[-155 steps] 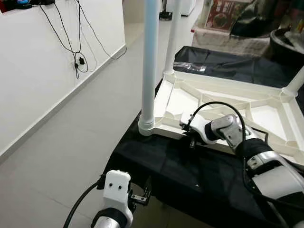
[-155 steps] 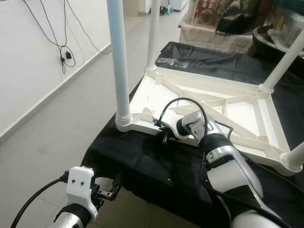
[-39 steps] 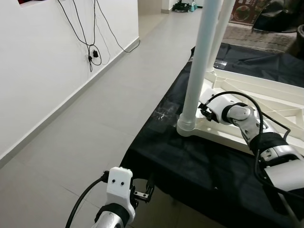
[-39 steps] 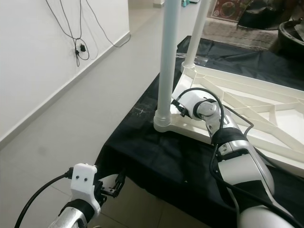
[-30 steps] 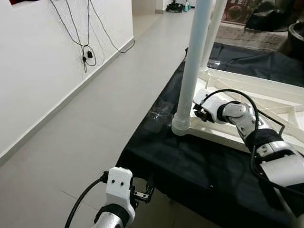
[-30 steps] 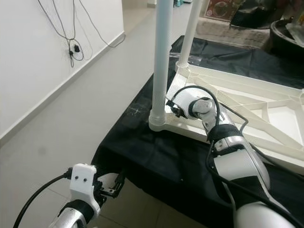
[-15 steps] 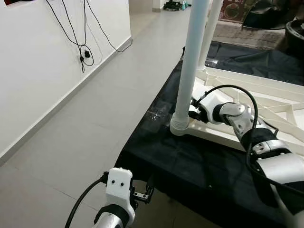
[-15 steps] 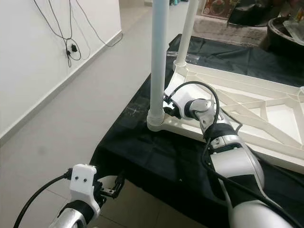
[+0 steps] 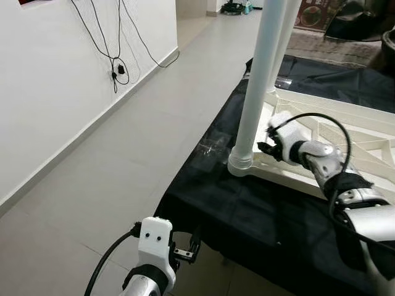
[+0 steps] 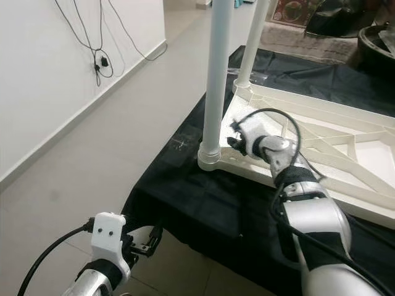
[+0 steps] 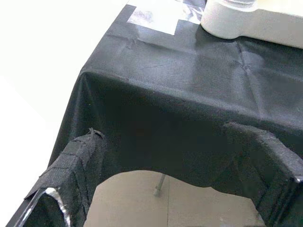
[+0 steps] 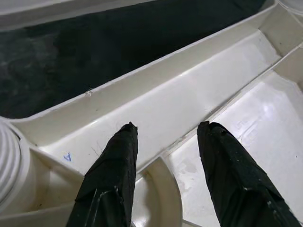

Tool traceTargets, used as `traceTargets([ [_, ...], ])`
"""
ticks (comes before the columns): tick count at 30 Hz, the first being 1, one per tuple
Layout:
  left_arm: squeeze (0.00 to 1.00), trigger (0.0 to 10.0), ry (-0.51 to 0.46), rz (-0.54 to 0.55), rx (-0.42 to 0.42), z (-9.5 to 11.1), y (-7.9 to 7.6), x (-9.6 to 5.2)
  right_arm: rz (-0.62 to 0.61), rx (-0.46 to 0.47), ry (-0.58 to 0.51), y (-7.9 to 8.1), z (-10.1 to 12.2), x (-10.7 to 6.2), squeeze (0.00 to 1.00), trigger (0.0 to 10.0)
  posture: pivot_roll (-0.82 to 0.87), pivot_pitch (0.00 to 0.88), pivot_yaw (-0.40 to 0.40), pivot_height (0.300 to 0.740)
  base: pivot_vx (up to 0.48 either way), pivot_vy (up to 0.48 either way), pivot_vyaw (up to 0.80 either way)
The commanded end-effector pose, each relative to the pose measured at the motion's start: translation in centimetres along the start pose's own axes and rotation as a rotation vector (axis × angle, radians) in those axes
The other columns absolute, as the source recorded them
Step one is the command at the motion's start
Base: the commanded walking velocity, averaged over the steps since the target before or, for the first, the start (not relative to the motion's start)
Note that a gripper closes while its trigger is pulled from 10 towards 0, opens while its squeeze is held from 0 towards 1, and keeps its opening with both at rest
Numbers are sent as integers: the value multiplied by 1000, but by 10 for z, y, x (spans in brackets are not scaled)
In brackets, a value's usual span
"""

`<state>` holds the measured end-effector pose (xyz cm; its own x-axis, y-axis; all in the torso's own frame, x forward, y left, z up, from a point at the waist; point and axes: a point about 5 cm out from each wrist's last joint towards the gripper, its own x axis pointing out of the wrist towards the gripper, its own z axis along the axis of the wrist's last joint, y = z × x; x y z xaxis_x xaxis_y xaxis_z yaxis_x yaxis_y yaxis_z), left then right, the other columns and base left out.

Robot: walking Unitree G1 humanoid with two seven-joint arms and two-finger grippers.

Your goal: Building children table

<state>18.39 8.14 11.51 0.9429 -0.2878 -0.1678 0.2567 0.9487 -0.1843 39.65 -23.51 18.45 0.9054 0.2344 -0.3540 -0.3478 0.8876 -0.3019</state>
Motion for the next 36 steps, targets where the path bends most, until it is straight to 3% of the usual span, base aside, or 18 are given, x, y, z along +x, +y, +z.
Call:
traceTargets([
  [1, 0, 10000, 16, 0, 4, -2, 0, -1, 41, 59, 31, 3, -15, -2, 0, 10000, -38, 137, -13, 740, 0, 0, 0],
  [8, 0, 10000, 15, 1, 7, -2, 0, -1, 54, 134, -35, 0, -13, -4, 0, 10000, -38, 131, -12, 740, 0, 0, 0],
  [11, 0, 10000, 16, 2, 10, -2, 2, 1, -121, 243, -135, -23, -11, -14, 0, 10000, -42, 123, -6, 740, 0, 0, 0],
  [12, 0, 10000, 16, 2, 10, -2, 2, 1, -121, 243, -135, -23, -11, -14, 0, 10000, -42, 123, -6, 740, 0, 0, 0],
  [15, 0, 10000, 17, 2, 12, -3, 3, 3, -320, 330, -207, -52, -13, -31, 0, 10000, -51, 114, 4, 740, 0, 0, 0],
  [17, 0, 10000, 17, 2, 12, -3, 3, 3, -320, 330, -207, -52, -13, -31, 0, 10000, -51, 114, 4, 740, 0, 0, 0],
  [19, 0, 10000, 18, 0, 13, -4, 4, 3, -365, 352, -232, -60, -14, -37, 0, 10000, -53, 109, 6, 740, 0, 0, 0],
  [21, 0, 10000, 21, 1, 15, -5, 5, 4, -434, 441, -324, -77, -14, -52, 0, 10000, -53, 93, 12, 740, 0, 0, 0],
  [23, 0, 10000, 21, 1, 15, -5, 5, 4, -434, 441, -324, -77, -14, -52, 0, 10000, -53, 93, 12, 740, 0, 0, 0],
  [25, 0, 10000, 24, 2, 15, -6, 8, 5, -267, 625, -475, -80, -10, -59, 0, 10000, -60, 81, 28, 740, 0, 0, 0],
  [26, 0, 10000, 24, 2, 15, -6, 8, 5, -267, 625, -475, -80, -10, -59, 0, 10000, -60, 81, 28, 740, 0, 0, 0],
  [27, 0, 10000, 25, 3, 15, -7, 9, 5, -185, 682, -534, -79, -8, -61, 0, 10000, -60, 81, 28, 740, 0, 0, 0],
  [29, 0, 10000, 25, 3, 15, -7, 9, 5, -185, 682, -534, -79, -8, -61, 0, 10000, -60, 81, 28, 740, 0, 0, 0],
  [30, 0, 10000, 27, 1, 15, -8, 9, 6, -46, 730, -596, -75, -6, -64, 0, 10000, -66, 69, 31, 740, 0, 0, 0],
  [32, 0, 10000, 27, 1, 15, -8, 9, 6, -46, 730, -596, -75, -6, -64, 0, 10000, -66, 69, 31, 740, 0, 0, 0],
  [33, 0, 10000, 29, -1, 17, -8, 11, 8, 124, 747, -670, -71, -6, -70, 0, 10000, -61, 57, 31, 740, 0, 0, 0],
  [35, 0, 10000, 29, -1, 17, -8, 11, 8, 124, 747, -670, -71, -6, -70, 0, 10000, -61, 57, 31, 740, 0, 0, 0],
  [36, 0, 10000, 29, 0, 25, -8, 13, 9, 194, 773, -720, -69, 1, -71, 647, 10000, -59, 52, 32, 740, 0, 0, 0],
])
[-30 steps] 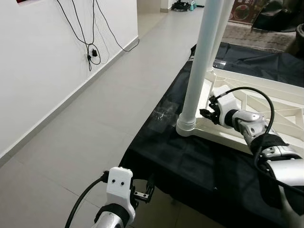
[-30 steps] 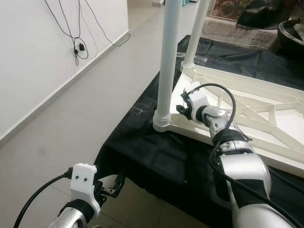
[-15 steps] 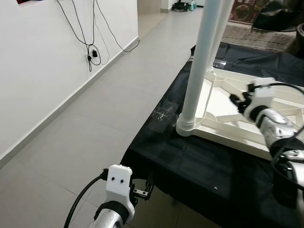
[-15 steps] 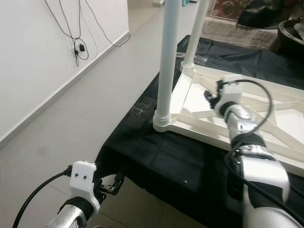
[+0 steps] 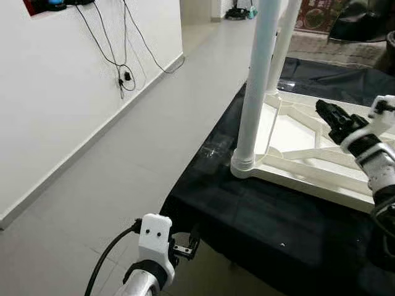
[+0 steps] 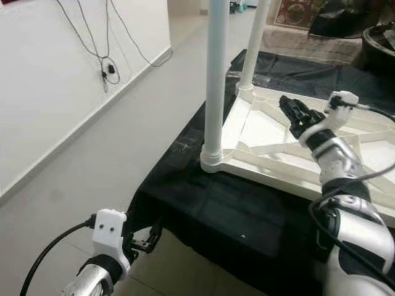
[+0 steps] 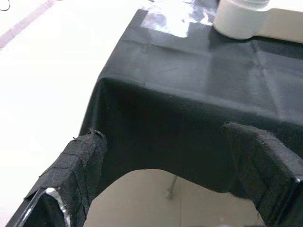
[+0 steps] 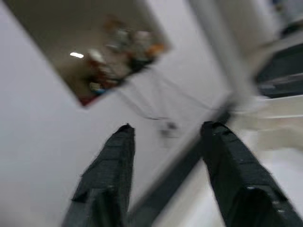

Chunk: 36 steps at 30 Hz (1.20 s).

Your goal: Building children table

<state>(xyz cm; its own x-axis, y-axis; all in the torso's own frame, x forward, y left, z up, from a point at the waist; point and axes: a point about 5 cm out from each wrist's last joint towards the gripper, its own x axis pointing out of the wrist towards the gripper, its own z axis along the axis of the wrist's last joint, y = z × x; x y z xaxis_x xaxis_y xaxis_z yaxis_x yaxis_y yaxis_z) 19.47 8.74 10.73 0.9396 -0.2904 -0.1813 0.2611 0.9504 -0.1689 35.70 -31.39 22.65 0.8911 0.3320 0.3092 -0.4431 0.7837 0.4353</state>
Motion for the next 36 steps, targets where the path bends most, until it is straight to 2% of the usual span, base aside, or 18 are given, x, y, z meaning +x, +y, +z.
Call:
traceTargets([
  [1, 0, 10000, 15, 2, 10, -4, 3, -1, 80, 49, -34, 8, 5, 5, 1000, 10000, -56, 47, 32, 740, 0, 0, 0],
  [3, 0, 10000, 16, 4, 11, -5, 4, 0, 127, 73, -42, 13, 5, 8, 1000, 10000, -56, 47, 32, 740, 0, 0, 0],
  [6, 0, 10000, 16, 4, 11, -5, 4, 0, 127, 73, -42, 13, 5, 8, 1000, 10000, -56, 47, 32, 740, 0, 0, 0],
  [7, 0, 10000, 16, 5, 10, -5, 5, 0, 177, 67, -35, 18, 3, 11, 1000, 10000, -52, 36, 34, 740, 0, 0, 0],
  [9, 0, 10000, 16, 5, 10, -5, 5, 0, 177, 67, -35, 18, 3, 11, 1000, 10000, -52, 36, 34, 740, 0, 0, 0],
  [10, 0, 10000, 19, 6, 9, -6, 5, 1, 291, 55, -4, 29, -3, 14, 0, 10000, -51, 30, 34, 740, 0, 0, 0],
  [11, 0, 10000, 19, 6, 9, -6, 5, 1, 291, 55, -4, 29, -3, 14, 0, 10000, -51, 30, 34, 740, 0, 0, 0],
  [13, 0, 10000, 20, 7, 9, -7, 7, 1, 493, 10, 52, 47, -16, 13, 0, 10000, -49, 27, 33, 740, 0, 0, 0],
  [15, 0, 10000, 20, 7, 9, -7, 7, 1, 493, 10, 52, 47, -16, 13, 0, 10000, -49, 27, 33, 740, 0, 0, 0],
  [16, 0, 10000, 21, 7, 9, -7, 7, 2, 569, -2, 71, 53, -21, 11, 0, 10000, -49, 27, 33, 740, 0, 0, 0],
  [19, 0, 10000, 20, 6, 11, -7, 7, 2, 653, -15, 92, 59, -26, 7, 0, 10000, -49, 27, 33, 740, 0, 0, 0],
  [25, 0, 10000, 17, 5, 13, -7, 7, 2, 670, -39, 135, 62, -32, 6, 0, 10000, -47, 32, 28, 740, 0, 0, 0],
  [29, 0, 10000, 12, 4, 16, -6, 7, 3, 626, -155, 208, 64, -41, 10, 0, 10000, -48, 40, 25, 740, 0, 0, 0],
  [36, 0, 10000, 10, 4, 18, -6, 7, 3, 606, -189, 218, 65, -44, 13, 0, 10000, -48, 40, 25, 740, 0, 0, 0],
])
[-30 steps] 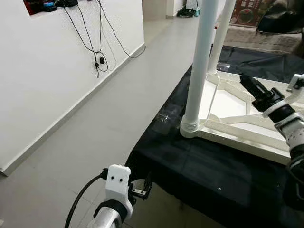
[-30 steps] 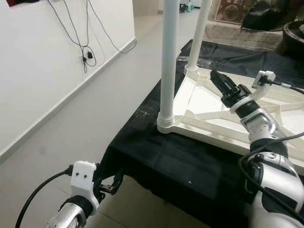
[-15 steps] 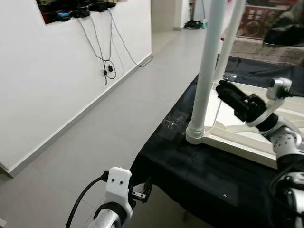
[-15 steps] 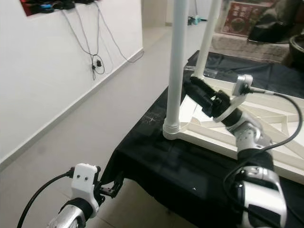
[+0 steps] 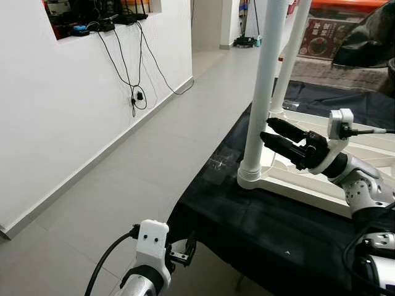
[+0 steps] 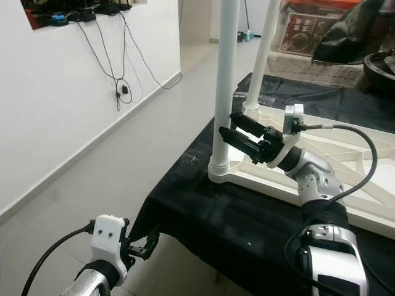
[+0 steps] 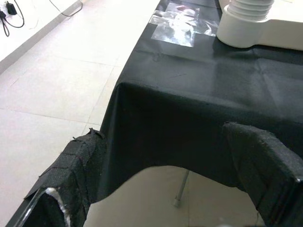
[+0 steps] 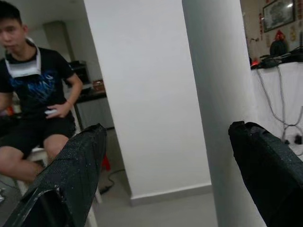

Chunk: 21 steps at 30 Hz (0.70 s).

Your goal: Building children table

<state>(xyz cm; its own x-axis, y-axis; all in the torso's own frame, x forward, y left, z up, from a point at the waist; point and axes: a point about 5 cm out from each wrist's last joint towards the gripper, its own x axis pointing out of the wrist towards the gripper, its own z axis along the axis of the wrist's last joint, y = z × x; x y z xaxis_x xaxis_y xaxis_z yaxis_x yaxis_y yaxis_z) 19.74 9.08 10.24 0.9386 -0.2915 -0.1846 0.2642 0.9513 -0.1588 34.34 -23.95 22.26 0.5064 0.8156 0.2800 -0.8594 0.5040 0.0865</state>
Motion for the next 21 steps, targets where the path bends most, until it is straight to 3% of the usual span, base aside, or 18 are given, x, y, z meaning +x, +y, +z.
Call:
traceTargets([
  [1, 0, 10000, 5, 5, 9, -2, 2, 0, -7, -15, 16, 0, -3, 6, 0, 10000, -48, 40, 25, 740, 0, 0, 0],
  [21, 0, 10000, 2, 3, 8, -1, 1, 1, -106, -69, 70, -7, -11, 18, 0, 10000, -47, 48, 20, 740, 0, 0, 0],
])
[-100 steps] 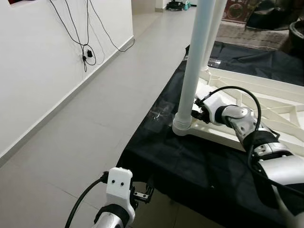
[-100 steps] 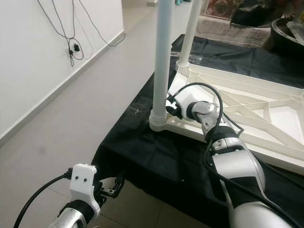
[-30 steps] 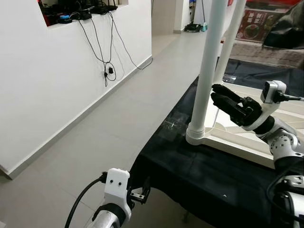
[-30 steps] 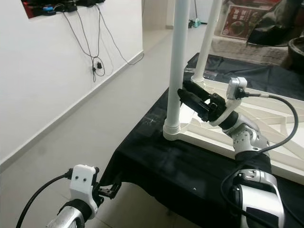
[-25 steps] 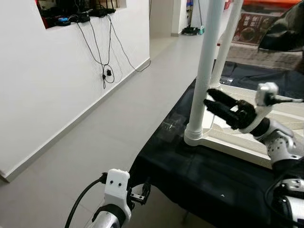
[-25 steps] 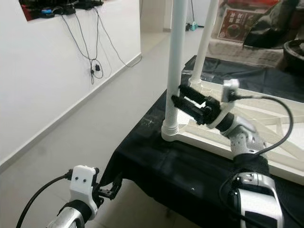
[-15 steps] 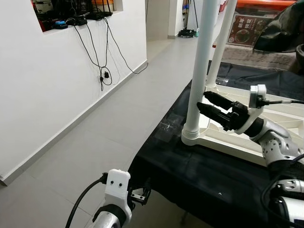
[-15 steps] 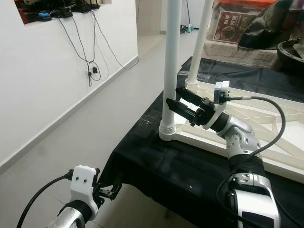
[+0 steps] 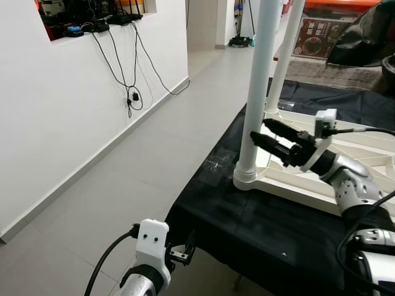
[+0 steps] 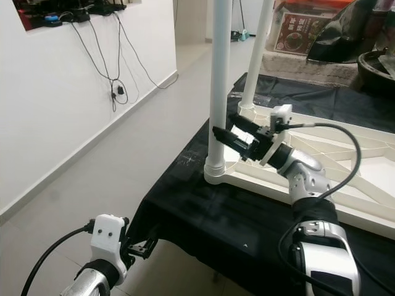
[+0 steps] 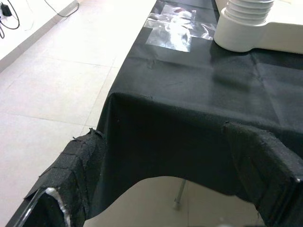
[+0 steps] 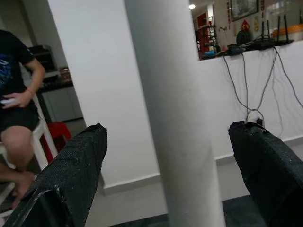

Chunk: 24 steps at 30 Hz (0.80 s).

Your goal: Building children table

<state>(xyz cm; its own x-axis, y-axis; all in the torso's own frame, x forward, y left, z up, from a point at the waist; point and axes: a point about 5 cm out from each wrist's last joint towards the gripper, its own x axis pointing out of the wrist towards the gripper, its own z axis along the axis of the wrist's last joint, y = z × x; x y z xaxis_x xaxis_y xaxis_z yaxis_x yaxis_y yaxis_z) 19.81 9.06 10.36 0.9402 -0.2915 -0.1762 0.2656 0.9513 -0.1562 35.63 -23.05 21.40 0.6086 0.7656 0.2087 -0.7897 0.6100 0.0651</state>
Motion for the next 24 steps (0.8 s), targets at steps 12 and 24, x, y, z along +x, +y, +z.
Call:
traceTargets([
  [12, 0, 10000, 10, 5, 2, -2, 1, 0, -11, -46, 44, 4, -6, 24, 0, 10000, -46, 48, 17, 740, 0, 0, 0],
  [24, 0, 10000, 9, 7, 0, -2, 0, 0, 10, -72, 48, 9, -7, 44, 0, 10000, -46, 54, 16, 740, 0, 0, 0],
])
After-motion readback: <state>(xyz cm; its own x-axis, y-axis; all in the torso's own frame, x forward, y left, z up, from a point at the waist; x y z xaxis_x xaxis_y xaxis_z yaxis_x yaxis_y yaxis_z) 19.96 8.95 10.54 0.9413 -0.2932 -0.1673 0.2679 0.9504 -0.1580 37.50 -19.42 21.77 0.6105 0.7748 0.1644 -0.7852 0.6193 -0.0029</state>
